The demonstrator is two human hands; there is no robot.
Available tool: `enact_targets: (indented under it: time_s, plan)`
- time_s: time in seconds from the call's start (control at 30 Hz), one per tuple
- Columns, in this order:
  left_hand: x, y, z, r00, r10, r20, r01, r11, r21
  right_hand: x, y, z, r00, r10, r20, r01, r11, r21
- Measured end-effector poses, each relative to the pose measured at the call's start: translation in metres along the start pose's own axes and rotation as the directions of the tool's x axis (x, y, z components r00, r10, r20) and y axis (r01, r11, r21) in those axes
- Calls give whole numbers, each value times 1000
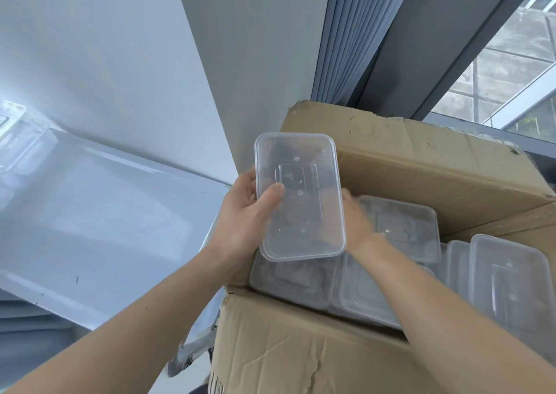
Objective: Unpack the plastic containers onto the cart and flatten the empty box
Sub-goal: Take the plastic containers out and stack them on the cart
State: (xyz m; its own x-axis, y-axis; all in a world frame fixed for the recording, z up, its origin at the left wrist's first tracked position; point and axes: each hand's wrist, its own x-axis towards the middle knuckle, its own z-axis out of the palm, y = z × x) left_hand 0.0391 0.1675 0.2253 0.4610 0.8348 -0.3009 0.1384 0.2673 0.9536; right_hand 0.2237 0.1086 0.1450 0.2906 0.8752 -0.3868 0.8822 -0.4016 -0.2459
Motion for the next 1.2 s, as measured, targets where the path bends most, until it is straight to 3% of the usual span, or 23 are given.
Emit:
enact_targets:
  time_s: [0.1,0.2,0.37,0.5,0.63,0.8,0.97,1.2]
  plan:
    - [-3,4,-1,1000,8,-20,-9,1000,-14,-6,-1,4,996,8,92,-24,984,174]
    - [-8,10,-5,999,25,-31,-25,1000,-17,-16,-3,2,989,49,138,-76,977,201]
    - [-19,17,-14,996,28,-82,-29,1000,-7,-41,6,-16,993,115,-6,-101,900,423]
    - [-28,21,-24,986,1,-168,-4,1000,-18,-68,6,-38,964,215,-159,-45,717,695]
    - [-36,20,-45,978,20,-208,-39,995,-88,-96,-13,-53,958,227,-176,48,477,877]
    - [-57,24,-87,973,48,-227,-64,996,-67,-109,-63,-57,963,193,-187,98,395,913]
    - [-84,22,-164,948,32,-315,-63,994,-89,-110,-139,-45,978,102,-183,127,405,906]
    - [-136,1,-320,903,3,-429,-79,984,-160,-104,-303,-8,984,31,-175,145,427,892]
